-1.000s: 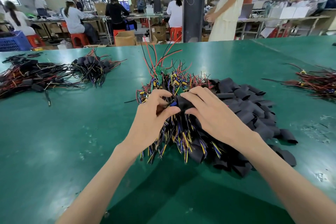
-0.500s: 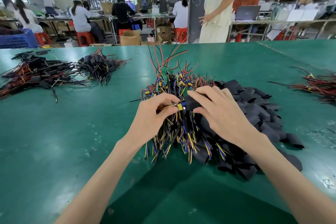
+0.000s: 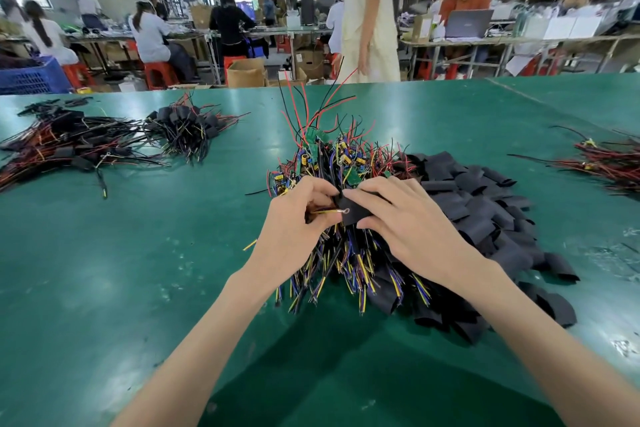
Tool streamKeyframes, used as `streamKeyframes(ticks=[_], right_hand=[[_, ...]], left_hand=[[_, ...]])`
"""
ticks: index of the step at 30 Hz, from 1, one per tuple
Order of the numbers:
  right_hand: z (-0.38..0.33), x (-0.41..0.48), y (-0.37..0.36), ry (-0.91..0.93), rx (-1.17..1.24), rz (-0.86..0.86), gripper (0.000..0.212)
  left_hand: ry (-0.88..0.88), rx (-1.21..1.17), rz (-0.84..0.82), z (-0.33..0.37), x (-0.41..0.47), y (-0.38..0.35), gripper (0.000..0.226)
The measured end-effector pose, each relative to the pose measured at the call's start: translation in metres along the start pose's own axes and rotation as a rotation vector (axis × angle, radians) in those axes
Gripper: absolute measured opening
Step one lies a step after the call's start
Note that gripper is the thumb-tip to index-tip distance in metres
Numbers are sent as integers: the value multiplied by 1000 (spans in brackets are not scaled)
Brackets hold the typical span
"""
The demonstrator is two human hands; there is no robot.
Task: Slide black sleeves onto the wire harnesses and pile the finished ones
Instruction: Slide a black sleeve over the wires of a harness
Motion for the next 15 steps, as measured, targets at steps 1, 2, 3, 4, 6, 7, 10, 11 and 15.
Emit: streamKeyframes(ticks=[1, 2, 3, 4, 6, 7, 10, 11, 15], right_hand=[[-1, 0, 1, 1, 13, 6, 36], [-2, 0, 1, -1, 23, 7, 35], [-2, 0, 0, -7, 33, 6, 35], [-2, 0, 0, -18, 43, 4, 36], [-1, -1, 0, -44, 69, 15, 38], [0, -1, 0, -62, 84, 27, 40], [7, -2, 7, -157, 100, 117, 48], [13, -3, 12, -207, 107, 171, 48], [43, -14, 25, -433, 117, 386, 33]], left_hand=[[-7, 21, 2, 1, 0, 0, 37], [-12, 33, 0, 1, 0, 0, 39], [-14, 24, -5, 1, 0, -1, 39], [-16, -1, -10, 1, 0, -1, 37], [-18, -31, -13, 1, 1, 0, 29], [-22, -28, -8, 2, 2, 2, 25], [-42, -11, 95, 2, 7, 21, 28], [-43, -10, 172, -1, 10, 34, 30], [94, 30, 561, -38, 19, 100, 15]])
Point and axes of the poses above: each hand's wrist, its own x-axis towards the middle knuckle, its own y-axis out of the back of the hand, z = x × y, the point moved 6 cm from there along x, towards the middle knuckle, and after that the axes turned 4 degrees about y, right-handed, at the moved point
